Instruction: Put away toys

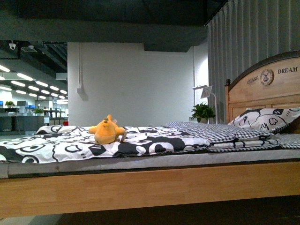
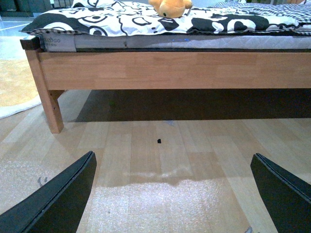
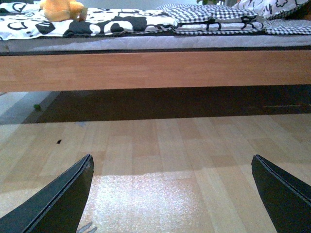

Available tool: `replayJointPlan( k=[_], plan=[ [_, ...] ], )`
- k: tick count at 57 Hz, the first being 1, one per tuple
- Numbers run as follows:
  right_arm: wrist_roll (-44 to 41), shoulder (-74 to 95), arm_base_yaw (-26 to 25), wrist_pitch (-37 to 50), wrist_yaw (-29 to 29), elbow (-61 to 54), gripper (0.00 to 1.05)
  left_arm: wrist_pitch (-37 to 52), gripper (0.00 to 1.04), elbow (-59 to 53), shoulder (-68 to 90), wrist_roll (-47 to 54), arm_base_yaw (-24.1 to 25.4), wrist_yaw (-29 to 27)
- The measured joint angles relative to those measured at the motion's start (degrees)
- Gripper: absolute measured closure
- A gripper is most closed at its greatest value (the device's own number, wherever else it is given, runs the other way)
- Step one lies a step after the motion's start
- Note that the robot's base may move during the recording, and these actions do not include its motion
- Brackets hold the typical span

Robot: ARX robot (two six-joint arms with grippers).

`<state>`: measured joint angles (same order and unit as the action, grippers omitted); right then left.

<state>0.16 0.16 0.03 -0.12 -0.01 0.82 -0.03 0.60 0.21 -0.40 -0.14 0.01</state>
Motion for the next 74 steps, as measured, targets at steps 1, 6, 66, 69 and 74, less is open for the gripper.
replayJointPlan(
  k=[1, 6, 66, 69, 74],
  plan=[
    [0.0, 0.0, 0.0, 0.0, 0.0, 0.0, 0.07, 0.0, 0.06, 0.0, 0.0, 0.0, 0.0, 0.0],
    [0.0, 0.0, 0.0, 0.0, 0.0, 0.0, 0.07, 0.0, 0.06, 0.0, 0.0, 0.0, 0.0, 0.0],
    [0.0, 0.0, 0.0, 0.0, 0.0, 0.0, 0.07, 0.0, 0.06, 0.0, 0.0, 0.0, 0.0, 0.0],
    [0.0, 0.0, 0.0, 0.0, 0.0, 0.0, 0.07, 0.0, 0.06, 0.0, 0.0, 0.0, 0.0, 0.0],
    [0.0, 0.0, 0.0, 0.0, 0.0, 0.0, 0.07, 0.0, 0.06, 0.0, 0.0, 0.0, 0.0, 0.0]
  ],
)
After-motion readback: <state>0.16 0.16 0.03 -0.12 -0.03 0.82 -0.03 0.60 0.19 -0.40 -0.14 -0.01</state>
